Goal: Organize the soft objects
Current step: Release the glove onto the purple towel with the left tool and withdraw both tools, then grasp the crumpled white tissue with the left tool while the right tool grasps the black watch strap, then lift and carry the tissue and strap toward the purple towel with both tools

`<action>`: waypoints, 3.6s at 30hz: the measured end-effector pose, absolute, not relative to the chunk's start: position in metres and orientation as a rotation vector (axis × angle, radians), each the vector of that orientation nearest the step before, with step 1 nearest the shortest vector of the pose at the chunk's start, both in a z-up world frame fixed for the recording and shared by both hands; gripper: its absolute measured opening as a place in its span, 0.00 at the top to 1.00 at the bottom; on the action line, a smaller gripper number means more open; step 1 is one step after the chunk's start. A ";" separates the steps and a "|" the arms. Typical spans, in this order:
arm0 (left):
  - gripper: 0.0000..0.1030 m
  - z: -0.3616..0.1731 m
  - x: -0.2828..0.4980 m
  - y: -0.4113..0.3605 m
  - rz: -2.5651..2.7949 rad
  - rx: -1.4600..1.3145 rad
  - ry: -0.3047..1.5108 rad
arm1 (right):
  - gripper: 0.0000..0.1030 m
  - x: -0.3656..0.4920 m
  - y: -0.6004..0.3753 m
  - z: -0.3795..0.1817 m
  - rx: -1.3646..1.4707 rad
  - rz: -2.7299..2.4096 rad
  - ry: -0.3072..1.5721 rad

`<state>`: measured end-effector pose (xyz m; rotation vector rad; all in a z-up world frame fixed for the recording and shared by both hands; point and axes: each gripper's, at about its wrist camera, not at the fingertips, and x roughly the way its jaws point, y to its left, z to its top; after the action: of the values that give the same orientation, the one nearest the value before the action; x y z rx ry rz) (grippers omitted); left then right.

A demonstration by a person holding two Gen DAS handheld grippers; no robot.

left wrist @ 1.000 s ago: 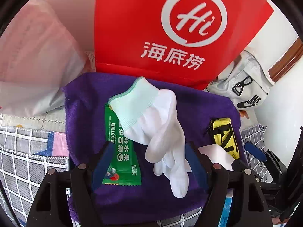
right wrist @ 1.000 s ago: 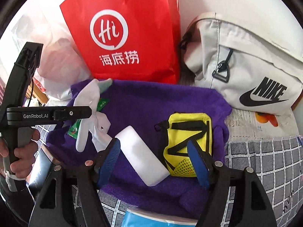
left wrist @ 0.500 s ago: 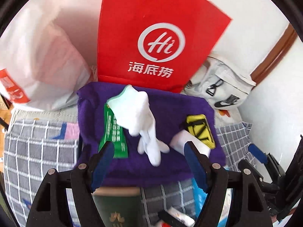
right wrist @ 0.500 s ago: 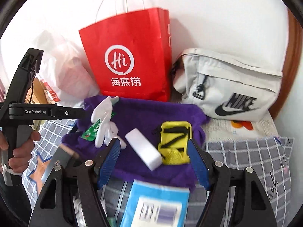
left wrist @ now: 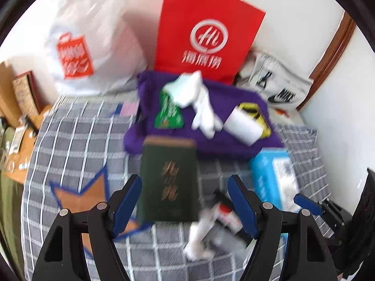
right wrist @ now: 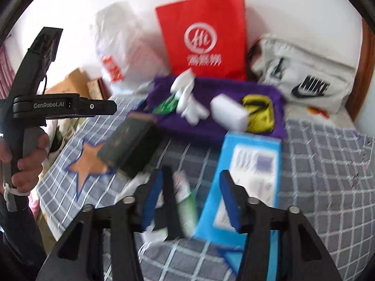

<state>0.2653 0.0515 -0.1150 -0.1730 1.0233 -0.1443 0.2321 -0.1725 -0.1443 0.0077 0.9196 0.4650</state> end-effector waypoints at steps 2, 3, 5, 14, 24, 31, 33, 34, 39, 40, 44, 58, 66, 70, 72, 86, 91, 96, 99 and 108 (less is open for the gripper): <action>0.28 -0.128 0.252 0.057 -0.139 -0.182 1.042 | 0.60 0.225 -0.164 -0.155 -0.014 0.481 0.943; 0.28 -0.136 0.244 0.061 -0.138 -0.193 1.055 | 0.64 0.223 -0.160 -0.159 -0.027 0.482 0.952; 0.28 -0.147 0.231 0.068 -0.137 -0.218 1.065 | 0.72 0.219 -0.150 -0.168 -0.070 0.489 0.979; 0.28 -0.179 0.207 0.077 -0.158 -0.259 1.107 | 0.77 0.227 -0.120 -0.191 -0.205 0.449 1.055; 0.28 -0.196 0.204 0.084 -0.187 -0.287 1.137 | 0.79 0.236 -0.110 -0.209 -0.261 0.419 1.087; 0.28 -0.198 0.200 0.081 -0.191 -0.285 1.141 | 0.80 0.219 -0.133 -0.185 -0.133 0.438 1.037; 0.28 -0.199 0.198 0.076 -0.194 -0.279 1.136 | 0.80 0.209 -0.139 -0.179 -0.113 0.441 1.018; 0.28 -0.199 0.197 0.074 -0.196 -0.277 1.134 | 0.80 0.205 -0.142 -0.177 -0.105 0.445 1.010; 0.28 -0.198 0.195 0.047 -0.229 -0.191 1.104 | 0.80 0.172 -0.166 -0.171 -0.049 0.466 0.977; 0.28 -0.199 0.196 0.042 -0.237 -0.176 1.098 | 0.80 0.168 -0.168 -0.171 -0.046 0.466 0.973; 0.40 -0.208 0.204 0.020 -0.223 -0.120 1.093 | 0.80 0.145 -0.183 -0.172 -0.030 0.474 0.955; 0.77 -0.206 0.176 0.023 -0.072 0.057 1.112 | 0.79 0.123 -0.236 -0.219 -0.012 0.352 1.011; 0.74 -0.207 0.159 0.045 -0.026 0.045 1.147 | 0.60 0.131 -0.239 -0.237 0.044 0.382 1.000; 0.61 -0.209 0.162 0.043 -0.050 0.039 1.138 | 0.58 0.136 -0.235 -0.239 0.041 0.377 0.972; 0.56 -0.211 0.162 0.039 -0.059 0.045 1.127 | 0.58 0.136 -0.228 -0.240 -0.010 0.368 0.955; 0.83 -0.179 0.155 0.050 -0.052 -0.036 1.074 | 0.80 0.124 -0.238 -0.211 0.027 0.358 0.926; 0.83 -0.160 0.154 0.054 -0.053 -0.057 1.043 | 0.80 0.117 -0.240 -0.184 0.034 0.369 0.883; 0.83 -0.142 0.159 0.056 -0.058 -0.088 1.016 | 0.80 0.117 -0.242 -0.157 0.053 0.387 0.838; 0.83 -0.132 0.162 0.056 -0.064 -0.093 1.000 | 0.80 0.126 -0.243 -0.145 0.048 0.381 0.818; 0.83 -0.107 0.182 0.054 -0.076 -0.111 0.962 | 0.80 0.159 -0.241 -0.116 0.062 0.361 0.786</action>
<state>0.1820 0.0545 -0.1072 -0.1113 0.9617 -0.0763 0.1588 -0.2411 -0.1160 0.0622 0.7859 0.3607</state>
